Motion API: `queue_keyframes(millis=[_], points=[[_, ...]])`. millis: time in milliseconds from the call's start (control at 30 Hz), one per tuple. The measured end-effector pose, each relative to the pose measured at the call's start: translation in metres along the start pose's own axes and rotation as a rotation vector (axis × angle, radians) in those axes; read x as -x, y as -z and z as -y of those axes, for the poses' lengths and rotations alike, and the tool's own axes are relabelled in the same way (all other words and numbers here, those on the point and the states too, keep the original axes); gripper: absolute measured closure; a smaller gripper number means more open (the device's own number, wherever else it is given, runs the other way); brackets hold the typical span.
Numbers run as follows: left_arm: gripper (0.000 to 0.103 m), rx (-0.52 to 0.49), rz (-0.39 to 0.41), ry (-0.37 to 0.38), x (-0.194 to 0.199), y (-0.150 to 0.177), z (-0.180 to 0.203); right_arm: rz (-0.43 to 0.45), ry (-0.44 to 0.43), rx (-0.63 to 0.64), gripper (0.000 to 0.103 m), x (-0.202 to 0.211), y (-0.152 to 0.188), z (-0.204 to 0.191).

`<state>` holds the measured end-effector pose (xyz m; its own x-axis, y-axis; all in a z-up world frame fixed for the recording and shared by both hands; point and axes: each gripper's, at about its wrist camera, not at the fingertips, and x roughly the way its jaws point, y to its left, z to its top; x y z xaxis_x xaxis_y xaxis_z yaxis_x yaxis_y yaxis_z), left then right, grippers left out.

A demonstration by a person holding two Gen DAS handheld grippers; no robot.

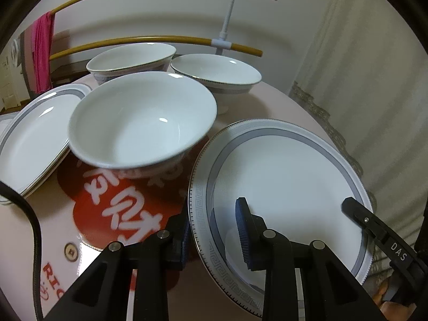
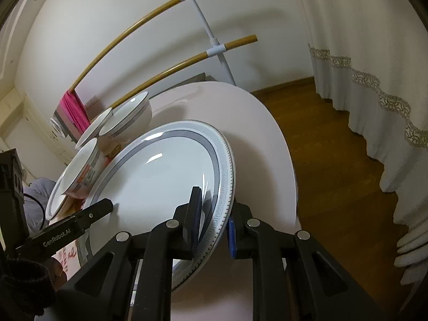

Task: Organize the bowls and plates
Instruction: 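Grasp the rim of the next grey-rimmed plate with the right gripper, then lift the plate with the right gripper and carry it toward the stacked plates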

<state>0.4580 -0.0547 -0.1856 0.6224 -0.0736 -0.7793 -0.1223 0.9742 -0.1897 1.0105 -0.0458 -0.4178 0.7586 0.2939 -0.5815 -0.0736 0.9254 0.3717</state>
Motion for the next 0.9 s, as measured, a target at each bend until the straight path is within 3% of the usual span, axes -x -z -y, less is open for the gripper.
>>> queue_keyframes(millis=[233,633,900], points=[[0.077,-0.011,-0.004,0.04,0.012,0.011,-0.013,-0.004,-0.008,-0.024,0.087,0.019,0.026,-0.008],[0.069,-0.067,-0.01,0.061,0.007,0.01,-0.008,0.019,-0.015,-0.038,0.088,0.008,0.017,-0.002],[0.079,-0.088,0.018,0.064,0.019,0.014,-0.014,0.019,-0.016,-0.029,0.087,0.013,0.021,-0.004]])
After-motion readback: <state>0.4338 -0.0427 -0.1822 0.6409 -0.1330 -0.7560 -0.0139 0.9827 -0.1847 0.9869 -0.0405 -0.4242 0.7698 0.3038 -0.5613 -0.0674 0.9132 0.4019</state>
